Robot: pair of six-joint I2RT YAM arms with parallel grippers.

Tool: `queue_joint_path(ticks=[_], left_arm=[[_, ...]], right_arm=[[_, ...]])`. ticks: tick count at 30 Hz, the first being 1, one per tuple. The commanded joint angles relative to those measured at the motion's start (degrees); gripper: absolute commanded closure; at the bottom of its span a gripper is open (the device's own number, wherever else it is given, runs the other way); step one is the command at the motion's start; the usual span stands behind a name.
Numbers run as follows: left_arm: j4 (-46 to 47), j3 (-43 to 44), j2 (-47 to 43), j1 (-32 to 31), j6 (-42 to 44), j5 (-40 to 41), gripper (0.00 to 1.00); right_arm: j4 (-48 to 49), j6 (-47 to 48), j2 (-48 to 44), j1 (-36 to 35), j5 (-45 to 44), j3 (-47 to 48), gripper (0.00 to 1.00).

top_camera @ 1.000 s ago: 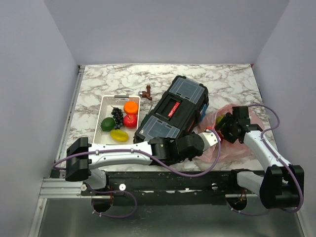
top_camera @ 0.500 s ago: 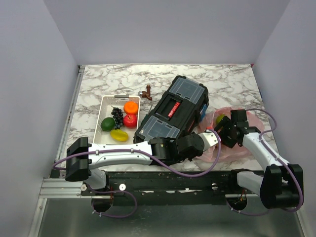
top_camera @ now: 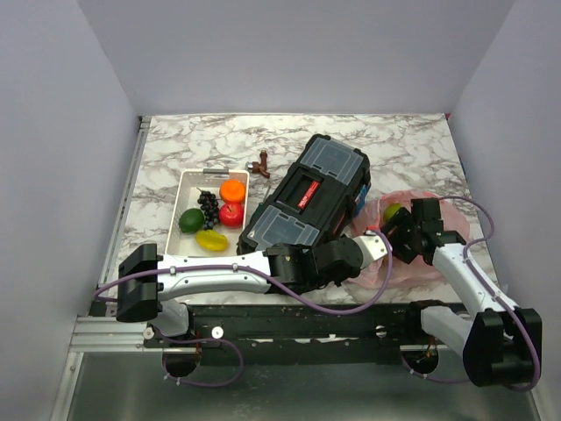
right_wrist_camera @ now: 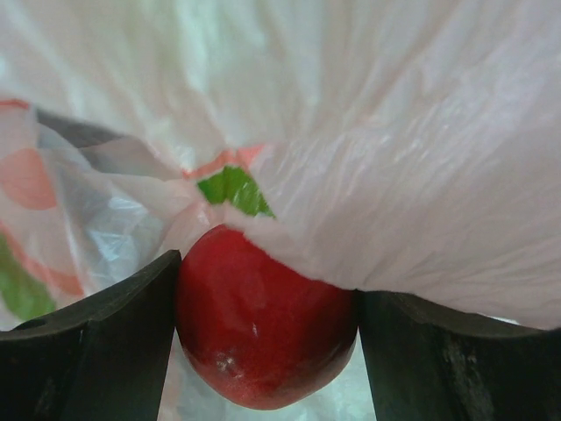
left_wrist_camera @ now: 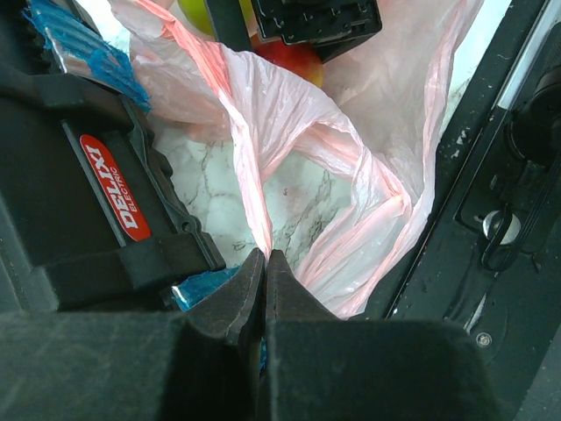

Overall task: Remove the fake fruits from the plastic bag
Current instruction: Take out the fake fruit from the plastic bag.

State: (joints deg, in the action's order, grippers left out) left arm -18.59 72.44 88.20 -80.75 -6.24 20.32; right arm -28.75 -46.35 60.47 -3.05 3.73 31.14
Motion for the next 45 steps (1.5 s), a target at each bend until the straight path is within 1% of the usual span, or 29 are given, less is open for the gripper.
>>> queue_joint_path(ticks=[1,4,8,9,11,14,15,16,18,19,23,24,27,29,31,33,35,38,39,41,43,45], left_arm=[[0.0,1.2,-0.7,-0.4,0.9,-0.3,1.00],[0.2,1.0,-1.4,-0.4,1.2,0.5,1.00],[-0.2,1.0,-1.9,-0.4,1.5,1.1,1.00],[-0.1,0.8,-2.0,-0.4,1.6,1.5,0.98],[-0.3,1.2,-1.8,0.0,1.8,-0.1,0.88],[-3.4,4.2,-1.3,1.1,1.8,-3.8,0.74],[-4.2,4.9,-1.2,1.3,1.7,-4.1,0.68],[-4.8,5.8,-1.2,1.7,1.9,-4.7,0.64],[-6.9,8.3,-0.3,2.6,1.3,-5.3,0.62],[-8.2,9.4,0.1,3.0,1.1,-5.7,0.62],[-14.3,14.3,1.3,4.7,0.2,-6.6,0.61],[-14.8,14.5,0.9,5.1,0.2,-6.7,0.58],[-14.2,13.9,-2.6,6.8,-1.1,-7.9,0.44],[-13.5,13.1,-5.8,8.5,-2.7,-9.9,0.38],[-13.7,12.3,-9.4,10.7,-4.5,-12.0,0.35],[-14.6,11.4,-12.9,12.9,-5.7,-12.9,0.28],[-15.2,9.8,-17.6,15.0,-5.8,-12.3,0.26],[-15.3,6.3,-24.0,17.8,-4.3,-9.0,0.20],[-15.6,5.2,-26.0,18.5,-3.7,-6.9,0.19],[-17.1,3.5,-29.1,20.0,-3.6,-3.0,0.16],[-18.7,2.0,-32.0,21.0,-3.7,-0.8,0.16],[-20.3,0.8,-35.2,21.4,-3.5,-0.2,0.15]], right_arm=[[0.3,-3.2,-2.7,-0.4,0.5,0.1,0.58],[0.0,-3.7,-2.6,-0.4,-0.1,1.3,0.65],[-3.7,-3.3,-2.7,-0.4,-2.9,5.4,0.76],[-4.7,-2.7,-3.2,-0.4,-3.1,6.6,0.78],[-6.1,-1.4,-4.8,-0.4,-2.4,8.7,0.82],[-10.0,1.9,-7.1,-0.4,0.1,12.9,0.88],[-10.7,2.8,-7.9,-0.4,0.7,13.3,0.89],[-10.9,3.4,-8.5,-0.4,1.4,13.5,0.90],[-12.7,5.4,-8.9,-0.4,1.0,14.4,0.98],[-13.6,6.1,-8.9,-0.4,0.7,15.1,0.99],[-17.0,9.4,-9.4,-0.4,0.3,21.2,1.00],[-17.5,10.6,-9.6,-0.4,-0.3,23.3,0.99],[-17.3,13.9,-9.1,-0.4,0.7,29.3,0.99],[-16.1,15.1,-7.9,-0.4,3.3,32.3,0.99],[-13.1,14.9,-6.4,-0.4,7.3,34.1,0.99],[-10.0,13.1,-4.2,-0.4,12.5,35.7,0.99],[-5.7,9.9,-1.8,-0.5,17.6,36.7,0.99],[4.6,3.7,0.5,-1.9,24.2,35.8,0.99],[7.9,2.2,1.2,-3.2,24.2,35.7,0.99],[11.9,1.6,3.2,-8.7,19.9,37.5,0.99],[13.5,2.3,7.0,-15.2,15.8,41.4,0.99],[16.6,2.1,11.7,-20.6,14.5,44.1,0.99]])
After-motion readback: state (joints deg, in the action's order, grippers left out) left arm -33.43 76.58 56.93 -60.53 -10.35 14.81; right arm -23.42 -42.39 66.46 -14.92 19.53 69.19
